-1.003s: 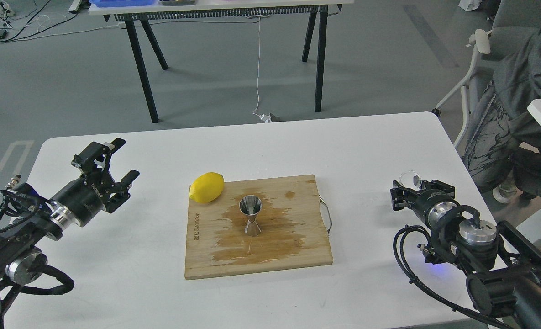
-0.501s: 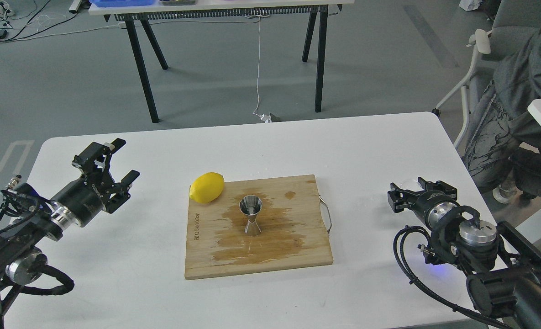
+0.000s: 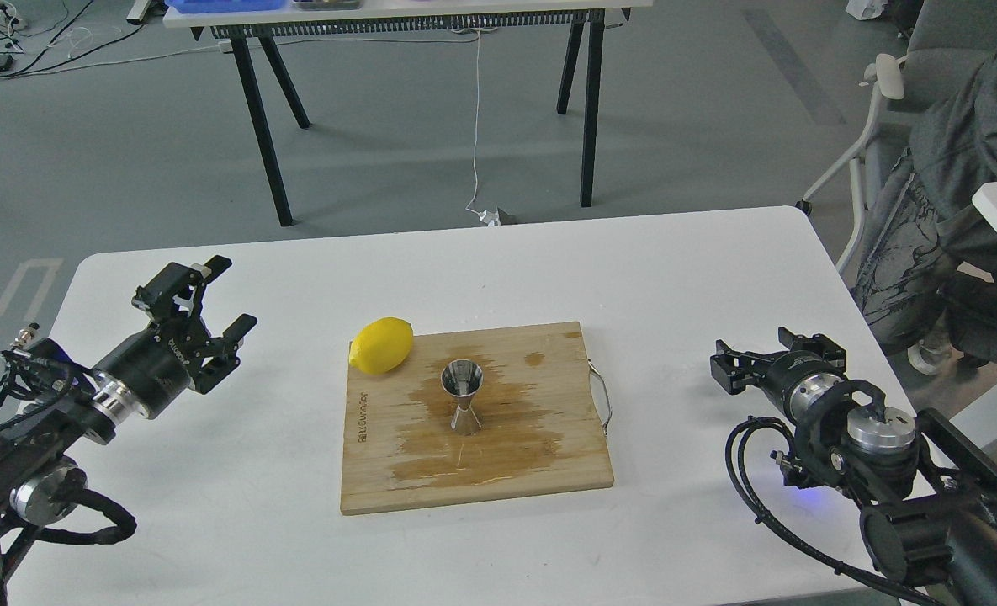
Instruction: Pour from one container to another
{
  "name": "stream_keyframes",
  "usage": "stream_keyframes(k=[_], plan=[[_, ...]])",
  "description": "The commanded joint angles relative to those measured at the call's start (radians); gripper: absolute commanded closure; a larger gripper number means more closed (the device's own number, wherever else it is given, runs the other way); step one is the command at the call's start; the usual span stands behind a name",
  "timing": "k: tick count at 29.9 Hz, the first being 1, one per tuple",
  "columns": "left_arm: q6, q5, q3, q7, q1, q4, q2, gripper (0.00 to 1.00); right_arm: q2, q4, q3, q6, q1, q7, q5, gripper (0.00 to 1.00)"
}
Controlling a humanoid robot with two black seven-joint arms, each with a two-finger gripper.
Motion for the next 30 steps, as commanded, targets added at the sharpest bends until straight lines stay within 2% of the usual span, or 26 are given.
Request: stream_keyframes(k=[1, 6, 11, 22, 30], plan=[[0.000, 0.000, 0.000, 0.000, 0.000, 0.000, 0.000, 0.02, -0.001, 0.005, 0.009, 0.005, 0.006, -0.001, 0.000, 0.03], [0.000, 0.000, 0.000, 0.000, 0.000, 0.000, 0.000, 0.02, -0.024, 0.043, 0.015, 0.038, 0.029, -0.007, -0.009, 0.01], [0.000, 0.000, 0.000, 0.000, -0.003, 0.000, 0.008, 0.02, -0.041, 0.097, 0.015, 0.130, 0.032, -0.007, -0.090, 0.01], [0.000, -0.008, -0.020, 0.000, -0.038, -0.006, 0.061, 0.02, -0.253, 0.079, -0.160, 0.489, 0.208, -0.001, -0.337, 0.01], [0.000, -0.058, -0.063, 0.000, -0.112, -0.008, 0.118, 0.02, -0.290, 0.060, -0.215, 0.525, 0.288, 0.001, -0.362, 0.01]])
